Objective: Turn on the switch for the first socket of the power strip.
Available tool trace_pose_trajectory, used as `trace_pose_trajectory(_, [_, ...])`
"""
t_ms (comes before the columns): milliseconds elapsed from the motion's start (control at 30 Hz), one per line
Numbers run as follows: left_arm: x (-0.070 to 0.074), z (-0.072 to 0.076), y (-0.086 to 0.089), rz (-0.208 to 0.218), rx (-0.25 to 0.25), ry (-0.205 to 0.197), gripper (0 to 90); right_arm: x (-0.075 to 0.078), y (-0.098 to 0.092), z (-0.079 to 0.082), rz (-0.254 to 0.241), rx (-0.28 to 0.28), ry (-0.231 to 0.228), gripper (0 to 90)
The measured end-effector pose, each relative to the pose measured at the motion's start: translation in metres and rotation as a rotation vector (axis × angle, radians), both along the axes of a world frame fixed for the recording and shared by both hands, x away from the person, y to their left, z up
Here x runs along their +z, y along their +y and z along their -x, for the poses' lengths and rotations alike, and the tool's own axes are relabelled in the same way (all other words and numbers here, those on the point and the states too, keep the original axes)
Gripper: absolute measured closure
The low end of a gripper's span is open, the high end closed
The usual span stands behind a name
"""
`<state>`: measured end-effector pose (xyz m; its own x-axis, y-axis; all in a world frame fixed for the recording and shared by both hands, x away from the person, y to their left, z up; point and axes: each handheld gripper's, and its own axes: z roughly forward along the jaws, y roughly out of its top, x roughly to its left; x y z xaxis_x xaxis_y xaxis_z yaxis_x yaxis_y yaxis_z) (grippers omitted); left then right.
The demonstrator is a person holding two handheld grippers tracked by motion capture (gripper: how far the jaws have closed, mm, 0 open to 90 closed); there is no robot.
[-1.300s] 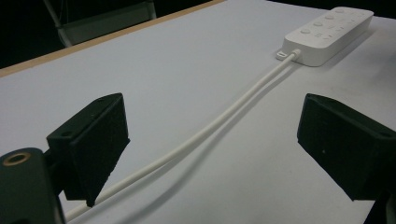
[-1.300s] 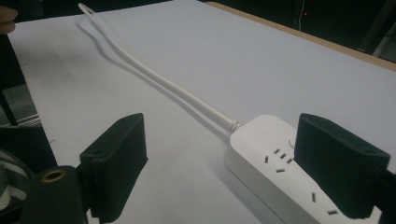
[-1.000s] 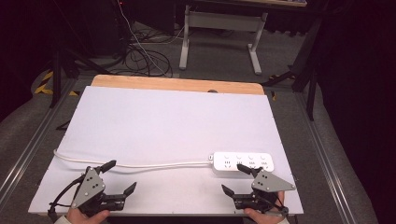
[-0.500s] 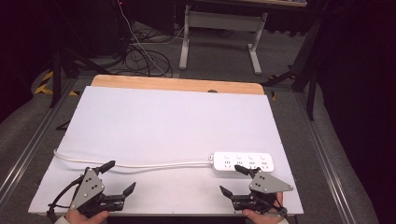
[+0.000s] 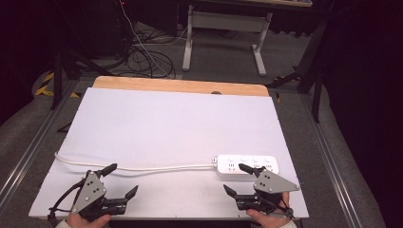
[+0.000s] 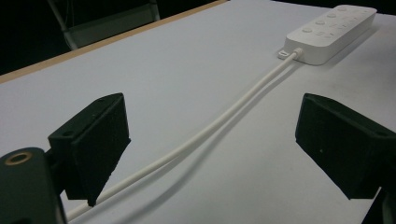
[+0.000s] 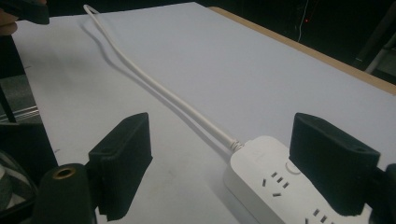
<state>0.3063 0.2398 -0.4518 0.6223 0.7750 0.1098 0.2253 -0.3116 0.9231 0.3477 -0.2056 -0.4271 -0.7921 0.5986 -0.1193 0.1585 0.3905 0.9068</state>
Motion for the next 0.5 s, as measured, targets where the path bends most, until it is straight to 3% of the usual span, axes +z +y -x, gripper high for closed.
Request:
trace_pose_trajectory(167, [0.000, 0.000, 0.000, 0.000, 0.000, 0.001, 10.4, 0.008, 0.000, -0.004, -0.004, -0.017, -0.009, 21.9])
trace_pose_trajectory(500, [0.001, -0.002, 0.002, -0.005, 0.002, -0.004, 10.6, 0.019, 0.002, -0.012, -0.003, -0.002, -0.017, 31.4])
